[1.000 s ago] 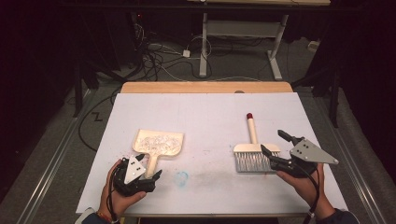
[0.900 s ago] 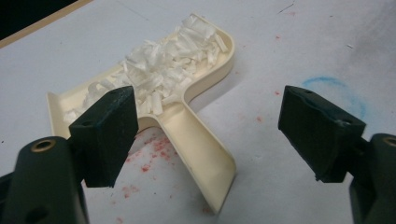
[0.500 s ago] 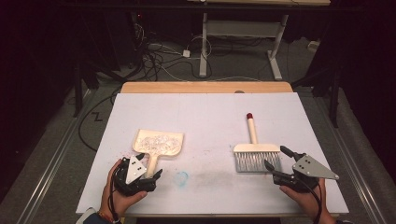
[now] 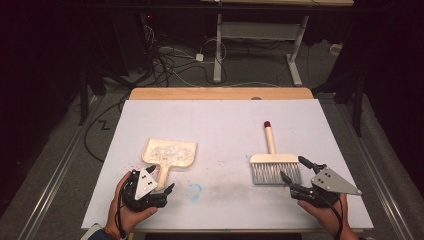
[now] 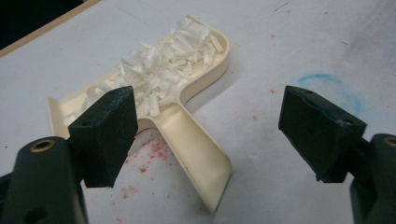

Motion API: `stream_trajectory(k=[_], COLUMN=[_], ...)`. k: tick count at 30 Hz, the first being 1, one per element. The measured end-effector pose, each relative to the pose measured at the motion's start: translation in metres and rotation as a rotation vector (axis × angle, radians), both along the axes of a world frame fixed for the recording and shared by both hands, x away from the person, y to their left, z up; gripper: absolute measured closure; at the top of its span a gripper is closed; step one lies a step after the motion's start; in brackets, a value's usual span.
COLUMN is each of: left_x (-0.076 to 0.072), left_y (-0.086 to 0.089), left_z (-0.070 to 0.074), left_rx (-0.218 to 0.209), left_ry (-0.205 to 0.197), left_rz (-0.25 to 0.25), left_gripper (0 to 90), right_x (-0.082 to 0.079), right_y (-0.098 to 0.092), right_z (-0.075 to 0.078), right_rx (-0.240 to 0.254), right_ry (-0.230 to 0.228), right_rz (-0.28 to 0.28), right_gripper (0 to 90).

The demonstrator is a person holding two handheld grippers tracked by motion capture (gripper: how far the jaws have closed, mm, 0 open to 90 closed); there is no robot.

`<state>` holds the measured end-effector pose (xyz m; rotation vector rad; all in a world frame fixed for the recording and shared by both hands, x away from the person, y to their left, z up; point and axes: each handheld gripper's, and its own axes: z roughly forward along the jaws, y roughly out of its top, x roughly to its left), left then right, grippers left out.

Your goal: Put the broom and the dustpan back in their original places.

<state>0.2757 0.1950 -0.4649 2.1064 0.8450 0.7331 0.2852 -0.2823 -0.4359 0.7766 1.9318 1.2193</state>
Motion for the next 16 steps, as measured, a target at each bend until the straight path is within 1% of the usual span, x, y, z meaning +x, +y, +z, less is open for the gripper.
stream_trajectory(k=[2,3,4,8,9,12,13,14,15,16], left_x=[0.0008,0.0005,0.0015,0.0023,0.0019,0.0037,0.0041,0.0037,0.0051,0.0051], left_y=[-0.0009,-0.0019,-0.0022,-0.0034,-0.0036,-0.0032,-0.0034,-0.0041,-0.0044,-0.0051], left_z=[-0.0004,-0.0009,-0.0008,-0.0016,-0.0018,-0.0013,-0.0013,-0.0017,-0.0015,-0.0017], left_rx=[0.002,-0.003,0.008,0.004,-0.001,0.004,0.007,0.002,0.009,0.003], left_ry=[0.004,0.019,0.005,0.012,0.023,0.011,0.012,0.025,0.013,0.026], left_rz=[0.001,0.003,-0.004,-0.002,0.003,0.001,0.001,0.006,0.0,0.004], left_gripper=[19.1,19.1,19.1,19.1,19.0,19.1,19.1,19.1,19.1,19.1], right_x=[0.0003,0.0004,0.0007,0.0013,0.0012,0.0016,0.0018,0.0022,0.0024,0.0028], right_y=[-0.0003,-0.0005,-0.0007,-0.0019,-0.0024,-0.004,-0.0044,-0.0048,-0.0051,-0.006], right_z=[-0.0005,-0.0006,-0.0008,-0.0006,-0.0006,-0.0004,-0.0005,-0.0007,-0.001,-0.0011], right_rx=[-0.002,-0.005,-0.006,-0.009,-0.006,0.0,0.003,0.0,0.003,0.001], right_ry=[0.003,0.005,0.007,0.005,0.005,0.004,0.006,0.007,0.011,0.014], right_rz=[-0.003,-0.006,-0.008,-0.008,-0.009,-0.009,-0.011,-0.014,-0.015,-0.015], right_gripper=[28.5,28.6,28.6,28.8,28.7,28.7,28.5,28.2,28.2,28.2])
